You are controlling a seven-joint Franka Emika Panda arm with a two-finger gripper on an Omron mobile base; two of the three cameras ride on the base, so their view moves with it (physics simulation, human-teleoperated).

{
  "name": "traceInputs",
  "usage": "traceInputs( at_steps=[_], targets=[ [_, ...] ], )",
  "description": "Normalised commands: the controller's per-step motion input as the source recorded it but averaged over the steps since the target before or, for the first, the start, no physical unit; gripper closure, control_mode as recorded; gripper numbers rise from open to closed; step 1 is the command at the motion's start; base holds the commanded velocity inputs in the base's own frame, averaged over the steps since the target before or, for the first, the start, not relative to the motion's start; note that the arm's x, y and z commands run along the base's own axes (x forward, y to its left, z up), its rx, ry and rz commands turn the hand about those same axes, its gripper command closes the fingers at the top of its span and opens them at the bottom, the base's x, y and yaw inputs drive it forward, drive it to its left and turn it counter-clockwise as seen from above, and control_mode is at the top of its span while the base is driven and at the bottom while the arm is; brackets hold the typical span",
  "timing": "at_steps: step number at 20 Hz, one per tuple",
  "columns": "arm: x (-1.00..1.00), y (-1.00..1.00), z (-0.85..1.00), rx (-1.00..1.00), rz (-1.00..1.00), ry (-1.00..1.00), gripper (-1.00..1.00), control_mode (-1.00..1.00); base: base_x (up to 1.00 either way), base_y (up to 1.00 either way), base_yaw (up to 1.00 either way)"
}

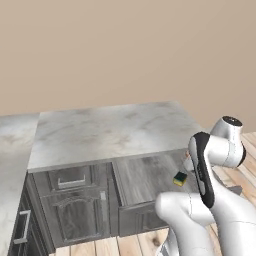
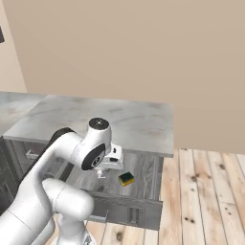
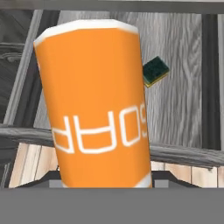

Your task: Restock the sink supplies by placing the sponge and soap dispenser on the counter and next to the sink. Make sure the soap dispenser is upright.

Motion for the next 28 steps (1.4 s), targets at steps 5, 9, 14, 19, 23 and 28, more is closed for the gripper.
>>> traceInputs(
  at_steps=[5, 9, 14, 19, 23, 28],
  targets=[
    [0.00, 0.00, 1.00, 0.00, 0.01, 0.00, 1.00, -1.00, 0.00, 0.00, 0.00],
    [0.00, 0.01, 0.56, -0.01, 0.01, 0.07, 1.00, -1.00, 0.00, 0.00, 0.00],
    [-0.06, 0.00, 0.00, 0.00, 0.00, 0.00, 1.00, 1.00, -0.16, -0.03, 0.00],
    [0.00, 0.00, 0.00, 0.00, 0.00, 0.00, 1.00, 1.00, -1.00, -0.51, -0.02],
    [0.00, 0.00, 0.00, 0.00, 0.00, 0.00, 1.00, 1.00, -1.00, -0.51, 0.00],
    [0.00, 0.00, 0.00, 0.00, 0.00, 0.00, 1.00, 1.00, -0.95, -0.25, 0.14]
  ],
)
